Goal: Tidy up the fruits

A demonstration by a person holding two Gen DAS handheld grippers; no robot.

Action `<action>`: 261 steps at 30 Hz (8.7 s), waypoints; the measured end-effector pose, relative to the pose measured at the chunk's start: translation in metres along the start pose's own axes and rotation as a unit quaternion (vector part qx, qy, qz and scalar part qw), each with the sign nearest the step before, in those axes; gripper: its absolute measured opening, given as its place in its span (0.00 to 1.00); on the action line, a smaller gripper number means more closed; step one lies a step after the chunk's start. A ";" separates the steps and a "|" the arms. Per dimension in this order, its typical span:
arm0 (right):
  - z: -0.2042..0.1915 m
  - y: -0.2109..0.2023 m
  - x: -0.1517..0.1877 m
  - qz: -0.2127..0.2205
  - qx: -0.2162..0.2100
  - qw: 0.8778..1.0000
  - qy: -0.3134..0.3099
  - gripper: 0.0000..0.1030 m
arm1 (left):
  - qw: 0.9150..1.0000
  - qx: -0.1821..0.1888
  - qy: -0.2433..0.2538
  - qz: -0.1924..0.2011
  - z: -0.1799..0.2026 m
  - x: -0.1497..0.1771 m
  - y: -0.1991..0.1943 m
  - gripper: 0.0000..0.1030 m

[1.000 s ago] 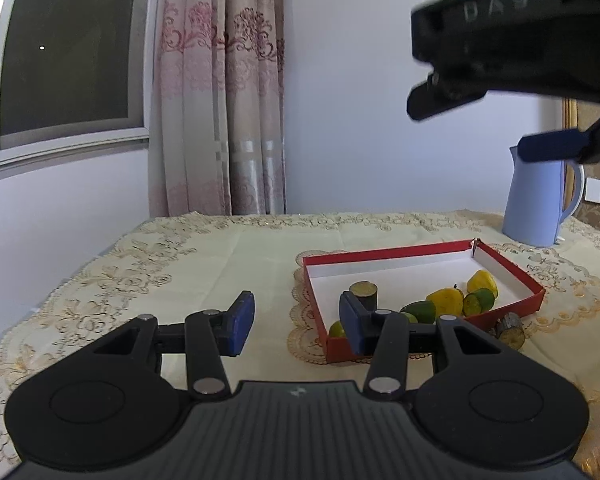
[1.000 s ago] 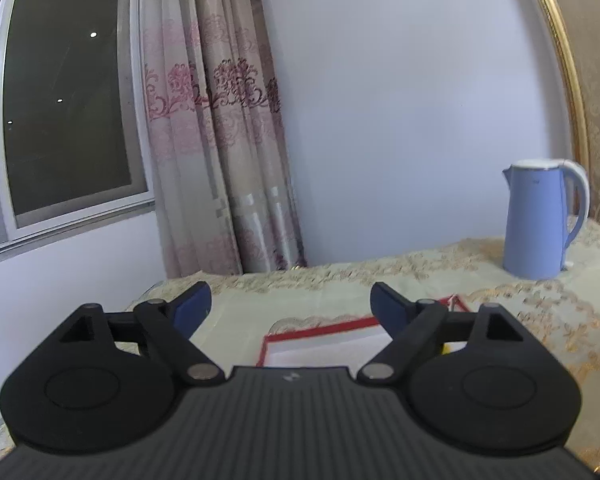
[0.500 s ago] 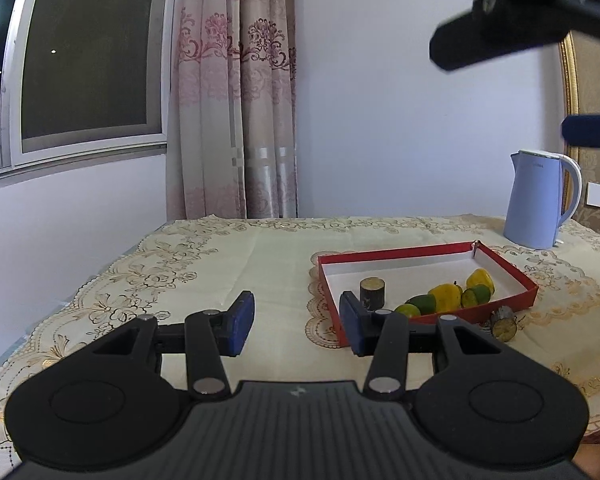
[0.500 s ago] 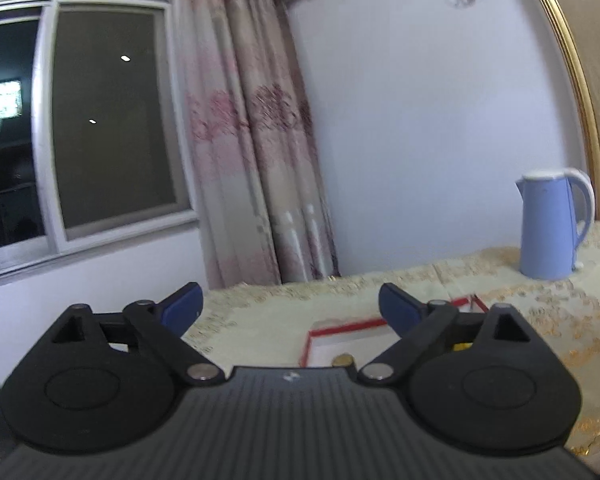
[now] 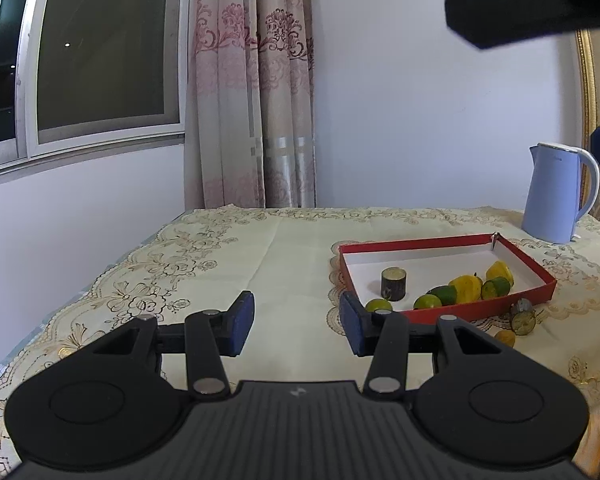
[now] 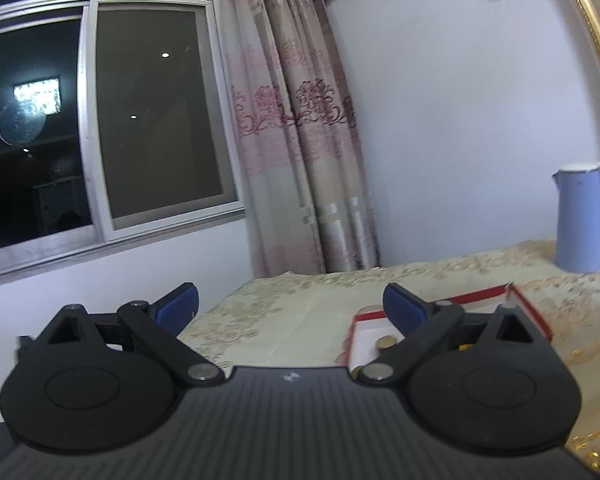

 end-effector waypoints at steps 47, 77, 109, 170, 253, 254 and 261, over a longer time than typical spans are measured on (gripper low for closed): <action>0.060 -0.042 0.031 0.019 0.038 0.998 0.037 1.00 | 1.000 0.002 -0.002 -0.007 -0.006 0.006 0.008 0.50; 0.153 -0.042 0.041 0.048 0.169 0.981 0.083 1.00 | 0.999 0.047 0.006 0.006 0.034 -0.009 0.021 0.53; 0.291 0.029 0.087 0.054 0.294 0.951 0.077 1.00 | 0.998 0.044 -0.014 -0.041 0.070 0.037 0.098 0.58; 0.305 0.037 0.112 0.021 0.251 0.962 0.106 1.00 | 0.970 0.172 0.061 -0.162 0.190 0.068 0.135 0.48; 0.249 0.154 0.140 -0.213 0.115 0.970 -0.030 0.39 | 0.992 0.093 0.006 -0.088 0.106 0.029 0.120 0.24; 0.250 0.152 0.139 -0.207 0.116 0.971 -0.029 0.39 | 0.992 0.092 0.005 -0.086 0.106 0.028 0.119 0.24; 0.247 0.141 0.130 -0.169 0.121 0.977 -0.038 0.39 | 0.992 0.091 0.001 -0.084 0.104 0.023 0.111 0.24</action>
Point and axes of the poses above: each gripper's, at about its wrist camera, not at the fingertips, and y roughly the way its jaws point, z to its right, x to its underside, the point moved 6 cm from there along y, roughly the way its jaws point, and after that the axes turned 4 degrees about -y, right-handed, at the moved point
